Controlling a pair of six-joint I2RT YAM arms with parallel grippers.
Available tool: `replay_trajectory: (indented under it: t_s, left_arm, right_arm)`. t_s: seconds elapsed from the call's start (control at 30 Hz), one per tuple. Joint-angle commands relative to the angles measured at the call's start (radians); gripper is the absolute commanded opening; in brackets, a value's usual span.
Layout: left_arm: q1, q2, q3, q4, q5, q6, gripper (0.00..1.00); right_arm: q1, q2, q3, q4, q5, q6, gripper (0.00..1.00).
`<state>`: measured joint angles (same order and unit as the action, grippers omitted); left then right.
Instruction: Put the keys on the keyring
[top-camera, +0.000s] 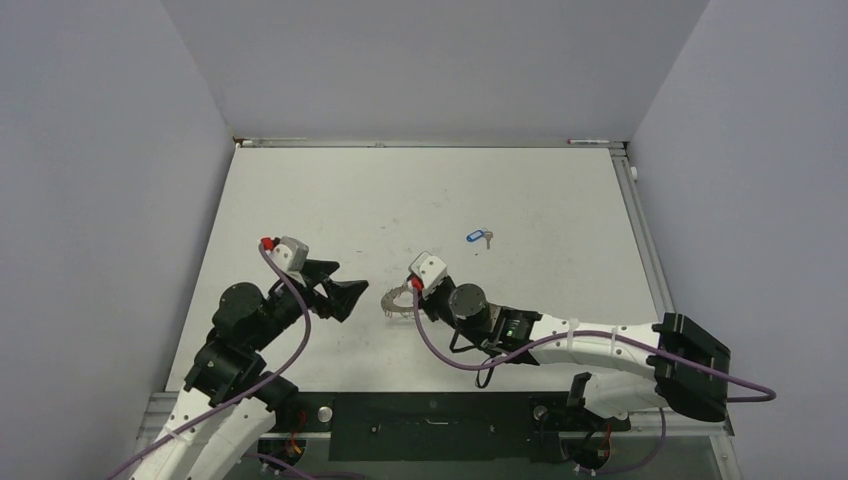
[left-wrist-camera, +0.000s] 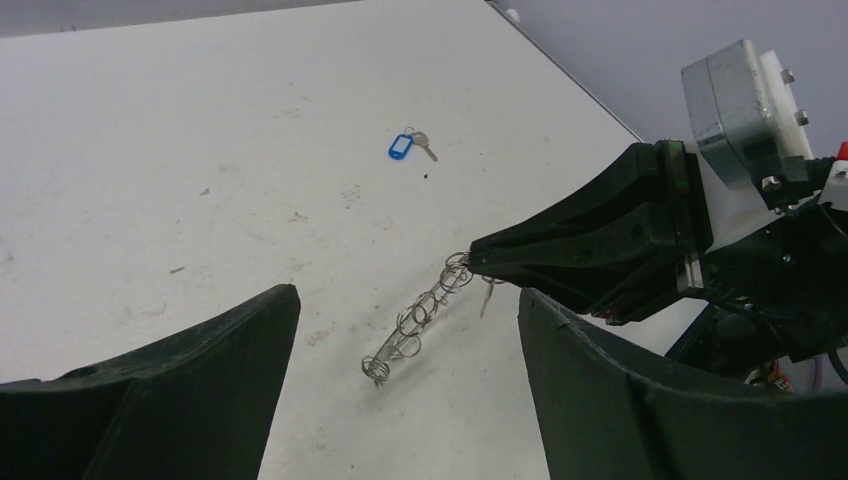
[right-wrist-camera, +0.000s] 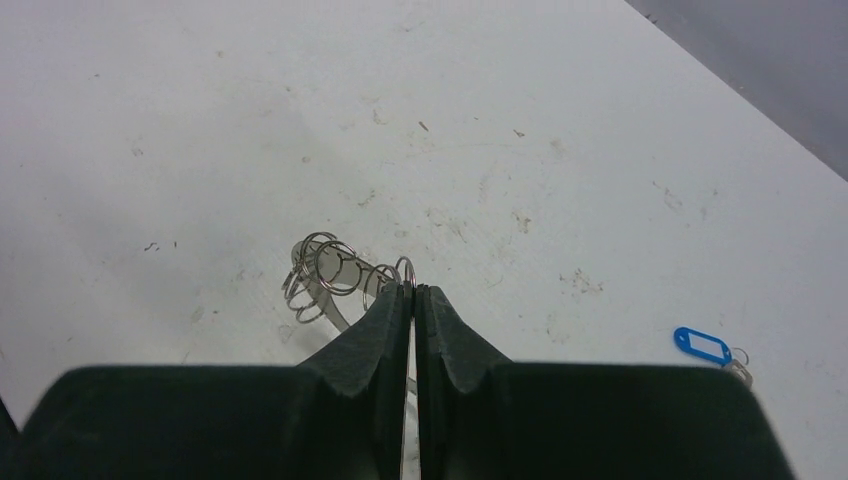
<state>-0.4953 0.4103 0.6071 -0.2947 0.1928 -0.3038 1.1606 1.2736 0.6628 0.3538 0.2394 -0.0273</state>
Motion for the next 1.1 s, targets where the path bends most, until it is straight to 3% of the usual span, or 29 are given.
replay_trajectory:
  t_s: [0.0,0.17,0.27,0.47,0.57,0.8,0.93,1.07]
  left_arm:
    - [0.003,-0.014,-0.029,0.199,0.114,-0.007,0.76]
    - [-0.003,0.02,-0.1,0.369,0.298,0.046,0.66]
    - [-0.017,0.059,-0.107,0.39,0.292,0.105,0.58]
    - [-0.066,0.113,-0.01,0.376,0.351,0.239,0.57]
    - [-0.089,0.151,0.002,0.41,0.382,0.284,0.46]
    - [-0.095,0.204,-0.02,0.55,0.58,0.237,0.36]
    - [-0.097,0.192,-0.038,0.574,0.607,0.221,0.3]
    - [-0.111,0.182,-0.051,0.572,0.658,0.218,0.3]
  right_arm:
    - [0.033,-0.066,0.014,0.052,0.081,-0.072,0.05]
    - [0.051,-0.164,-0.017,0.009,0.065,-0.114,0.05]
    - [0.056,-0.237,-0.057,0.006,0.013,-0.137,0.05]
    - [0.057,-0.36,-0.064,-0.039,-0.107,-0.166,0.05]
    - [0.054,-0.403,-0.052,-0.065,-0.188,-0.173,0.05]
    - [0.049,-0.434,-0.042,-0.079,-0.343,-0.147,0.05]
    - [0.047,-0.442,-0.042,-0.059,-0.393,-0.133,0.05]
    - [0.044,-0.446,-0.032,-0.053,-0.419,-0.129,0.05]
